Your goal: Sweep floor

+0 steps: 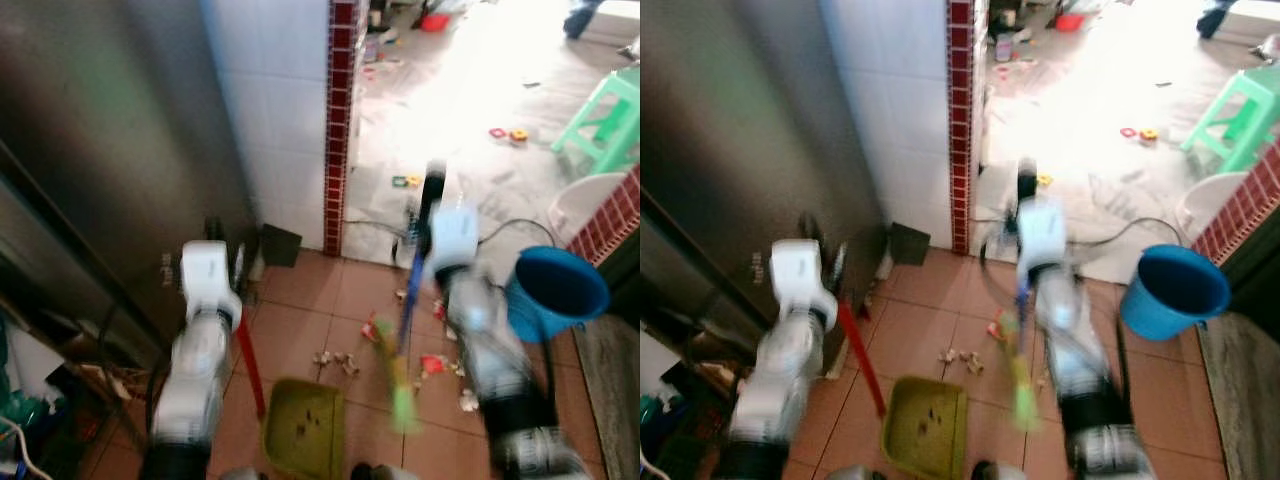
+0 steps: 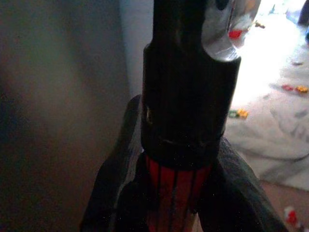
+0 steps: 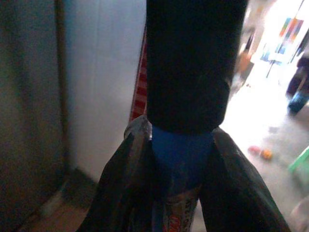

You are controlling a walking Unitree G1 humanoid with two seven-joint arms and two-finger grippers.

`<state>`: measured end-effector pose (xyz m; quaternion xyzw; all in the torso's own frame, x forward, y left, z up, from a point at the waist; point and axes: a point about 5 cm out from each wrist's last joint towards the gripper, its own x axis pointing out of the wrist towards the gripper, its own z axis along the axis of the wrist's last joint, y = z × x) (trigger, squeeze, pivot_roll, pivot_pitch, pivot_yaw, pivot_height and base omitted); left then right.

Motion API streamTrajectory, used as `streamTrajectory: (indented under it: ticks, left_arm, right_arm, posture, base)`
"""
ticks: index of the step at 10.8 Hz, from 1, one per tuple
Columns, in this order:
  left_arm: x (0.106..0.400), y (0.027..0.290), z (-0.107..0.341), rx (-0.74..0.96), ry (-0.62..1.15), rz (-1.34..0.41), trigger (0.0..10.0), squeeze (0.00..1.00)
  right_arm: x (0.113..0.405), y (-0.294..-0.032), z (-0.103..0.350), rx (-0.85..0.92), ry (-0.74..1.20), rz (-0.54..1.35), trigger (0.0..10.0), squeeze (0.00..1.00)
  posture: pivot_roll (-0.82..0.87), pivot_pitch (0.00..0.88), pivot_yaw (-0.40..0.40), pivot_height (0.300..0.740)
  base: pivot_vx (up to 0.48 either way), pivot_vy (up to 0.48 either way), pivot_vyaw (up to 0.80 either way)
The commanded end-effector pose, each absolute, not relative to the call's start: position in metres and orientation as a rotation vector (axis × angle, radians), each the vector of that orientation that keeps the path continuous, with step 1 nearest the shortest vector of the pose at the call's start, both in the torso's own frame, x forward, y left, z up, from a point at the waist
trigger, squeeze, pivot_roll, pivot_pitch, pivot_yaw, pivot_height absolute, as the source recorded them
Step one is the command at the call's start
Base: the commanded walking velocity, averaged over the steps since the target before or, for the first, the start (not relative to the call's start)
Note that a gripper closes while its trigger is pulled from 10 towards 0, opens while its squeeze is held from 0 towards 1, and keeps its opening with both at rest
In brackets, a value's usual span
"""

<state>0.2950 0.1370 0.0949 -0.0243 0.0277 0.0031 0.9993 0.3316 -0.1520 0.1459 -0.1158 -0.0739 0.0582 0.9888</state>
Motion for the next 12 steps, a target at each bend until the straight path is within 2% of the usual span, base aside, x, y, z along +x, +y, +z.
streamTrajectory:
  ticks: [1,2,4,8,10,12]
  left_arm:
    - [0.298,0.146,0.099,-0.073,0.018,0.041,10.0,0.0]
    - [0.298,0.144,0.101,-0.072,0.019,0.034,10.0,0.0]
    - [0.293,0.142,0.094,-0.072,0.035,0.044,10.0,0.0]
    - [0.298,0.139,0.093,-0.096,0.034,0.048,10.0,0.0]
    - [0.293,0.133,0.089,-0.113,0.047,0.056,10.0,0.0]
    - [0.29,0.135,0.084,-0.108,0.057,0.073,10.0,0.0]
  right_arm:
    - [0.333,-0.151,0.155,-0.253,-0.205,0.125,10.0,0.0]
    - [0.334,-0.155,0.152,-0.226,-0.187,0.103,10.0,0.0]
    - [0.336,-0.137,0.139,-0.221,-0.154,0.206,10.0,0.0]
    - [0.335,-0.11,0.123,-0.139,-0.123,0.215,10.0,0.0]
    - [0.335,-0.124,0.127,-0.178,-0.128,0.235,10.0,0.0]
    - [0.338,-0.135,0.132,-0.205,-0.142,0.221,10.0,0.0]
  posture:
    - [-0.09,0.0,0.054,0.74]
    - [-0.07,0.0,0.029,0.74]
    - [-0.04,0.0,-0.016,0.74]
    - [-0.03,0.0,-0.022,0.74]
    - [-0.05,0.0,-0.065,0.74]
    - [-0.07,0.0,-0.064,0.74]
  base:
    - [0.0,0.0,0.0]
    - [0.0,0.0,0.0]
    - [0.0,0.0,0.0]
    - [0.0,0.0,0.0]
    - [0.0,0.0,0.0]
    - [0.0,0.0,0.0]
